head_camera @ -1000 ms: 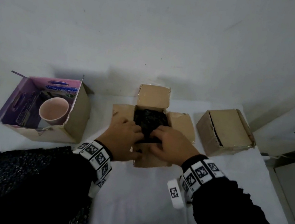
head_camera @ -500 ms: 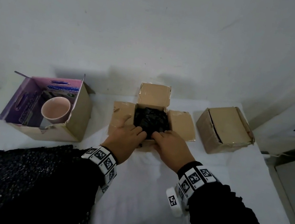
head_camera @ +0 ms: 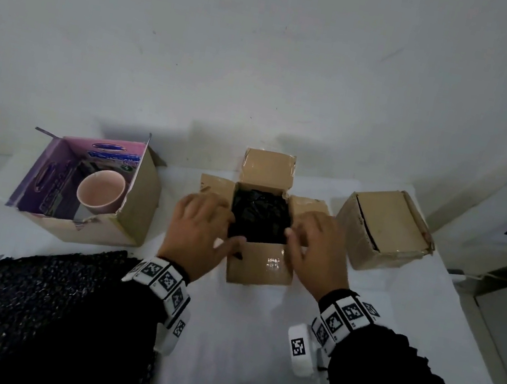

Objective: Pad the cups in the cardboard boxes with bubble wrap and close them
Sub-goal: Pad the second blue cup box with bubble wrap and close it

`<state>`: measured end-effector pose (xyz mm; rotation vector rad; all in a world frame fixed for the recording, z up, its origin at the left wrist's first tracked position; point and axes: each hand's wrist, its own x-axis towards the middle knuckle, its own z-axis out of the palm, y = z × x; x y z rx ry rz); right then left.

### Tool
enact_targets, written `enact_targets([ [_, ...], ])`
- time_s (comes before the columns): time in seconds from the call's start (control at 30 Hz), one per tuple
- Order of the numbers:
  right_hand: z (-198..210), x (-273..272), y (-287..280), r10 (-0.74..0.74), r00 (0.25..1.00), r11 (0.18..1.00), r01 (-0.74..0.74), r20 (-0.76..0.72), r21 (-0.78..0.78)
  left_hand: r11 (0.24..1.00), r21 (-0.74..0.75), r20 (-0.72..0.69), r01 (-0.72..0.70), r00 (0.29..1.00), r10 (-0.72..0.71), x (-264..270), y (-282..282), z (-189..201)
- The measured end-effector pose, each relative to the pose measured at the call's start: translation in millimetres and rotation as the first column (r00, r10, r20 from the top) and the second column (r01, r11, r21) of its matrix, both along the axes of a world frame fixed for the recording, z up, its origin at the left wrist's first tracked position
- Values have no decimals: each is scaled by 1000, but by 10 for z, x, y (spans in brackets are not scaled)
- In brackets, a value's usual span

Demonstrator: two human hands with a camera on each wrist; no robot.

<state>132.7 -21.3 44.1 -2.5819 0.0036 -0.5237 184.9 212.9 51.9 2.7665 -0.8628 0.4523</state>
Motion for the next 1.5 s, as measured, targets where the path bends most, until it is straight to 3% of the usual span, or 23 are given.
enact_targets([
  [0.07, -74, -30, -148, -263, 964, 962, 265, -41, 68, 955, -146, -67, -257, 966, 250, -45, 98, 23],
  [0.13, -140, -27, -254, -388, 893, 862, 439, -227, 254, 866, -283, -239, -411, 905, 352, -55, 189, 2],
  [0.2, -110, 0, -266, -347, 873, 708, 484, -343, 515, 835, -429, -330, -346, 920, 212, -75, 198, 36],
  [0.27, -25, 36, -226, -339, 890, 610, 454, -304, 650, 857, -485, -302, -173, 953, 22, -111, 95, 127],
  [0.33, 117, 60, -125, -351, 914, 623, 390, -202, 678, 905, -425, -301, -20, 946, -120, -140, -57, 166],
  [0.47, 258, 66, 127, -207, 977, 701, 183, -49, 689, 969, -210, -265, 132, 946, -187, -123, -145, 117],
  [0.53, 219, 38, 209, -72, 997, 817, 65, -10, 573, 974, -119, -257, 194, 941, -219, -92, -78, 102],
  [0.63, 94, 4, 248, 119, 993, 961, -110, -23, 255, 955, 74, -240, 286, 935, -262, -60, 34, 3],
  [0.73, -26, 1, 151, 261, 961, 965, -260, -97, 24, 951, 74, -249, 300, 929, -274, -58, 99, -104],
  [0.9, -39, 28, -91, 343, 930, 939, -343, -132, 24, 949, -79, -250, 305, 916, -315, -85, 87, -168],
  [1.0, 73, 60, -179, 301, 925, 921, -218, -234, 324, 944, -171, -214, 283, 924, -316, -86, 52, -184],
  [1.1, 201, 118, -222, 304, 904, 815, -83, -301, 574, 940, -304, -171, 156, 962, -215, -12, -15, -226],
  [1.2, 213, 196, -190, 259, 922, 711, 20, -287, 703, 889, -454, -352, -65, 929, -112, 94, -82, -227],
  [1.27, 172, 253, -184, 184, 942, 565, 131, -279, 814, 848, -488, -493, -207, 867, -72, 131, -114, -203],
  [1.33, 100, 341, -191, 51, 950, 464, 250, -308, 850, 841, -448, -597, -303, 802, -29, 159, -125, -184],
  [1.43, 1, 569, -185, -103, 922, 525, 370, -374, 767, 849, -393, -689, -354, 724, -17, 196, -128, -151],
  [1.5, 25, 762, -151, -60, 896, 533, 401, -439, 745, 845, -387, -709, -369, 705, -16, 213, -128, -126],
])
